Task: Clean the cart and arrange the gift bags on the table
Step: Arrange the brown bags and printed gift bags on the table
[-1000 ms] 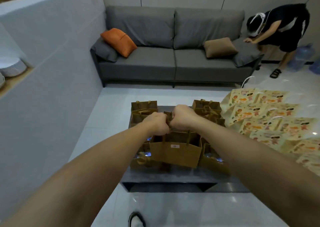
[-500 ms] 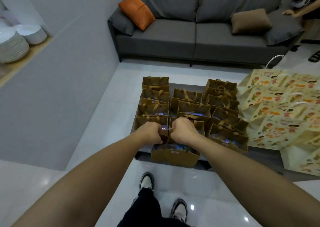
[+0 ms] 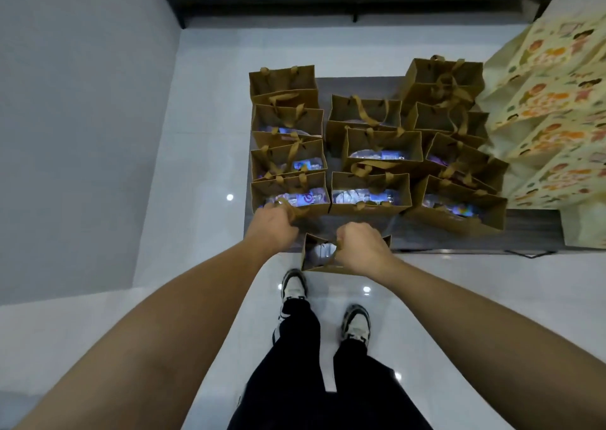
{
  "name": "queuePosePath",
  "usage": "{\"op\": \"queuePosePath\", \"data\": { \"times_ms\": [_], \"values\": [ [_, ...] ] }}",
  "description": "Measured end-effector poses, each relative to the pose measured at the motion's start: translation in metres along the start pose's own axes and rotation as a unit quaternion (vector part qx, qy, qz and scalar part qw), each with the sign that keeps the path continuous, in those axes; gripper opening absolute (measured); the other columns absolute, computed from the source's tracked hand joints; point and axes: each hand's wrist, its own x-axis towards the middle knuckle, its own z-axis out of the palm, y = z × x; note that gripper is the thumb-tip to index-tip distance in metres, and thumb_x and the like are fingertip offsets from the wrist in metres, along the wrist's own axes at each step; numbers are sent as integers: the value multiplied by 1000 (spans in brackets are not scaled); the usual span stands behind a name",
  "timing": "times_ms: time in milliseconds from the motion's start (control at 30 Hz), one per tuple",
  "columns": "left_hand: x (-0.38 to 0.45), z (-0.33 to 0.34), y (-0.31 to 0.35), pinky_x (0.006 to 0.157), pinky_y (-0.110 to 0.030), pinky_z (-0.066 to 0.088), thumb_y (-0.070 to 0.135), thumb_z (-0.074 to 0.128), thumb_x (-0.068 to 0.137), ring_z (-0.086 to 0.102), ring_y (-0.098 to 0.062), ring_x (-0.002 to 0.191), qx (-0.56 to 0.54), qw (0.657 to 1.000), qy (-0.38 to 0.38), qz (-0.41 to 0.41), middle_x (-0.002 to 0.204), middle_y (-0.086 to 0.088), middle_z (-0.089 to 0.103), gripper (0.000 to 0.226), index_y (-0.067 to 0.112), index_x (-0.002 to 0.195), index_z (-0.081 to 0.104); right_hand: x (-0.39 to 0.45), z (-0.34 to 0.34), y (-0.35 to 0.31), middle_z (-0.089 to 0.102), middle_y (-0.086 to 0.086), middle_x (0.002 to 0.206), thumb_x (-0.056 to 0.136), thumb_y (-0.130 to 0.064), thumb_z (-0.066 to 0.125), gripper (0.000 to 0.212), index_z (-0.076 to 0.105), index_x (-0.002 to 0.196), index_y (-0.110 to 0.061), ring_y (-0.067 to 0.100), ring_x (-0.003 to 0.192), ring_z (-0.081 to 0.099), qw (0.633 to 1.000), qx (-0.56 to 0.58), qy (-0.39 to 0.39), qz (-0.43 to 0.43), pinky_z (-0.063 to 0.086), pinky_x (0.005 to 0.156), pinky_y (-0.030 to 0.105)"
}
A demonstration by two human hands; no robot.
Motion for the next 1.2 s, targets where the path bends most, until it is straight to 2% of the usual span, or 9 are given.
{"op": "queuePosePath", "data": {
  "times_ms": [167,300,400,600,733,833,967,1067,1200],
  "values": [
    [45,15,-12,105,-43,46,35,65,94,47,-33,126,10,1000,29,7,143,-12,47,60,17,147,42,33,9,1,69,14,94,90,-24,57,15,64,85,-12,36,90,63,999,1,-33,7,56,79,43],
    [71,21,-16,107,-45,44,38,69,90,42,-33,131,68,996,25,48,148,-8,43,67,22,148,39,48,18,5,67,10,87,90,-20,55,15,64,78,-16,34,85,64,998,35,-45,25,56,75,40],
    [90,23,-15,110,-48,40,39,75,86,36,-32,137,114,991,-25,67,153,-5,36,79,26,152,32,59,20,8,66,8,84,90,-26,59,21,56,71,-22,33,83,64,997,67,-18,34,54,72,38],
    [121,35,-1,113,-53,40,33,77,86,35,-34,140,106,988,-75,81,158,-3,31,89,26,156,24,73,23,11,64,4,76,92,-32,60,25,60,71,-19,28,75,62,992,121,-11,42,54,71,39],
    [139,42,16,109,-51,40,24,79,82,41,-36,135,101,987,-110,53,149,-10,42,89,20,153,25,79,32,14,53,-3,65,91,-26,59,33,44,62,-27,25,69,57,991,128,-2,39,48,65,34],
    [145,50,16,110,-52,38,23,79,84,43,-37,136,111,985,-124,46,144,-12,49,86,20,152,25,81,38,20,50,-6,62,91,-26,62,34,44,62,-27,18,64,52,989,142,-14,50,40,60,30],
    [150,53,12,108,-51,45,24,76,85,50,-37,129,83,991,-107,14,139,-14,53,71,17,144,37,79,43,28,48,-7,63,91,-24,63,37,42,62,-27,16,62,49,989,138,-20,51,31,52,26],
    [152,53,12,104,-50,48,32,75,86,55,-36,122,51,995,-78,-41,133,-15,58,63,14,138,44,77,46,30,46,-8,64,91,-20,64,38,40,62,-28,16,65,48,989,135,-25,51,31,53,25],
    [151,60,12,106,-47,46,32,77,86,53,-34,127,-19,995,-74,-65,137,-11,55,69,18,143,40,77,51,33,49,-7,67,92,-20,63,36,43,64,-28,18,69,52,989,133,-38,54,33,58,25]
  ]
}}
